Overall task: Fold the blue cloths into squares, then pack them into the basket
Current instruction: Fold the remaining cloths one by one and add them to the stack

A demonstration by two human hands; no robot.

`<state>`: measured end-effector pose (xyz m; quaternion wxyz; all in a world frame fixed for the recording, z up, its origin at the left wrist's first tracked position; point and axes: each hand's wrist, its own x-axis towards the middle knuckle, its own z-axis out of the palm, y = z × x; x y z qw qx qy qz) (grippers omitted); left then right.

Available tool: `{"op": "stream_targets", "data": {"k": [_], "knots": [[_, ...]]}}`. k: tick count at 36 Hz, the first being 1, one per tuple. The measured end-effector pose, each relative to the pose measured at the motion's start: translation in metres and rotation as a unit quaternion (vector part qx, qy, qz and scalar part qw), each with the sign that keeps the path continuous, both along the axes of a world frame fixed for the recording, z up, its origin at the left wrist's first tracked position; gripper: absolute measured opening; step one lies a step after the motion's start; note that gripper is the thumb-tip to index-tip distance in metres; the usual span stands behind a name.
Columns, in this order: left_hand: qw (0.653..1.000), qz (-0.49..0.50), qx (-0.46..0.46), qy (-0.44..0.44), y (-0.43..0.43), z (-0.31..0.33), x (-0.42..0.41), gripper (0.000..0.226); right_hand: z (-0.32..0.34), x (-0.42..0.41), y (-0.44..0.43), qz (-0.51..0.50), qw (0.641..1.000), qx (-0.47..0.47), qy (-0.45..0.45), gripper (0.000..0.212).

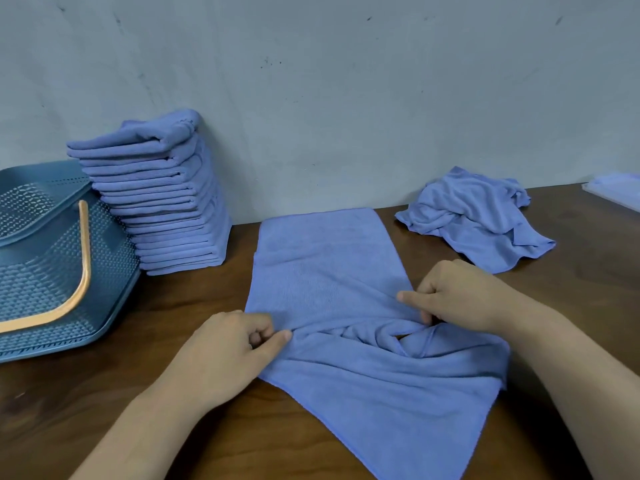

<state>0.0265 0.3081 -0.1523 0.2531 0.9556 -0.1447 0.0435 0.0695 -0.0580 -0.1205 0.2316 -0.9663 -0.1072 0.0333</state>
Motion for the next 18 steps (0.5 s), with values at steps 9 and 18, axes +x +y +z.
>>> {"op": "stream_targets", "data": {"k": [9,18], "knots": [[0.987,-0.145,-0.071,-0.026,-0.019,0.017,-0.016,0.016,0.011,-0.012,0.011,0.143,0.974,0.172,0.034,0.018],[0.958,-0.284,0.027,0.027,-0.042,0.008,-0.024,0.037,0.012,-0.025,0.017,0.192,0.975,0.044,0.1,0.033]]}}
